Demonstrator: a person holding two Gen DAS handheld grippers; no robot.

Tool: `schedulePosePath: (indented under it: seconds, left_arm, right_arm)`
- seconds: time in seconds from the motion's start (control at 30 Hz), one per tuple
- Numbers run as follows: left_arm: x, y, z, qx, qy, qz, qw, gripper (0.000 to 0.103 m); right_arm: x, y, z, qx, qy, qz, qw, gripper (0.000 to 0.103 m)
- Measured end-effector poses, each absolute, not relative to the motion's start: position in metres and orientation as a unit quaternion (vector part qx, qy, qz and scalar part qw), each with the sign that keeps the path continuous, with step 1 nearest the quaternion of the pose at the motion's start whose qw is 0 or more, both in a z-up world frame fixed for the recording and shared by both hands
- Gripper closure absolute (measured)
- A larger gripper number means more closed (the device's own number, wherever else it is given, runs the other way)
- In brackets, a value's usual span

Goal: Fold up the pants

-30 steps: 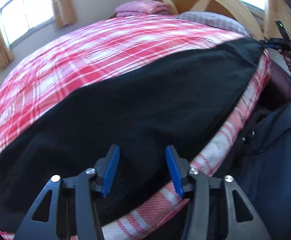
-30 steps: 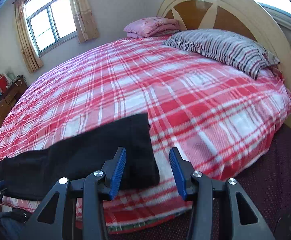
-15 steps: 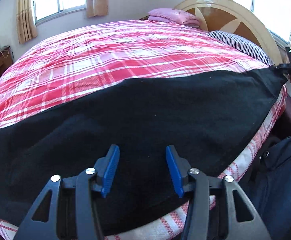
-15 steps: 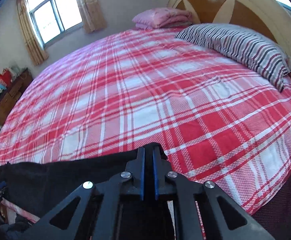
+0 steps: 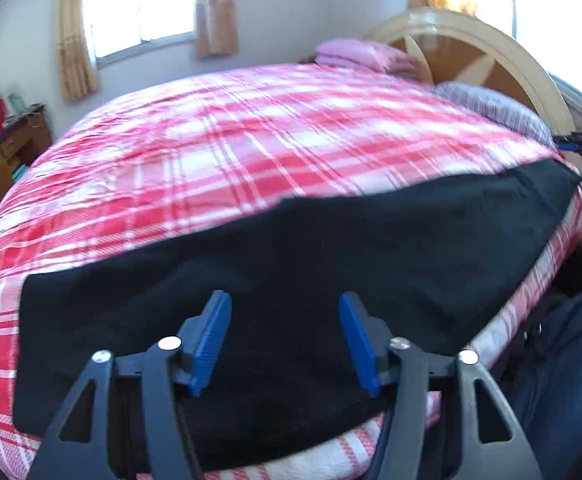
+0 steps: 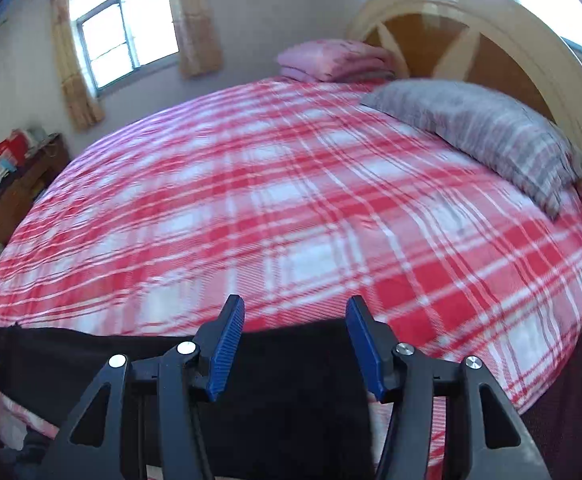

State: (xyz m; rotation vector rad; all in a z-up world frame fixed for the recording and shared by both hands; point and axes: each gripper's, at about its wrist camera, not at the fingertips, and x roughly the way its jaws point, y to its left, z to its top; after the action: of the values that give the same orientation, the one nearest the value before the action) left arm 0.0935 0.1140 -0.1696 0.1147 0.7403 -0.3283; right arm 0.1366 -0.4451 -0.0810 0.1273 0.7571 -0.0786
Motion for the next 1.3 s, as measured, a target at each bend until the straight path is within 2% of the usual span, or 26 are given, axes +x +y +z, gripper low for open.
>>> schedulePosePath:
  seconds: [0.2,0.43,0.63,0.77,1.07,1.3]
  left_arm:
    - [0.103,0.115,-0.175,0.061,0.365,-0.123,0.921,0.039]
    - [0.101,0.140,-0.182,0.059,0.376,-0.073,0.922,0.039]
    - [0.105,0.202,-0.170,-0.009,0.362,0.002,0.932,0.038]
    - [0.114,0.224,-0.172,-0.043,0.360,0.005,0.932,0.038]
    - [0.120,0.219,-0.181,-0.001,0.364,0.032,0.931,0.031]
    - [0.106,0.182,-0.169,0.005,0.350,-0.017,0.937,0.030]
  right_arm:
    - [0.173,-0.334,-0.055,0.008,0.365,0.092,0.926,0.048]
    - [0.225,-0.175,-0.054,-0.068,0.371,0.221,0.900,0.048]
    - [0.257,-0.063,-0.087,-0.076,0.396,0.291,0.867,0.048]
    - [0.269,-0.009,-0.126,-0.045,0.442,0.337,0.830,0.048]
    - [0.269,0.040,-0.185,-0.030,0.507,0.339,0.792,0.048]
    - [0.288,0.034,-0.193,0.048,0.539,0.345,0.767,0.052]
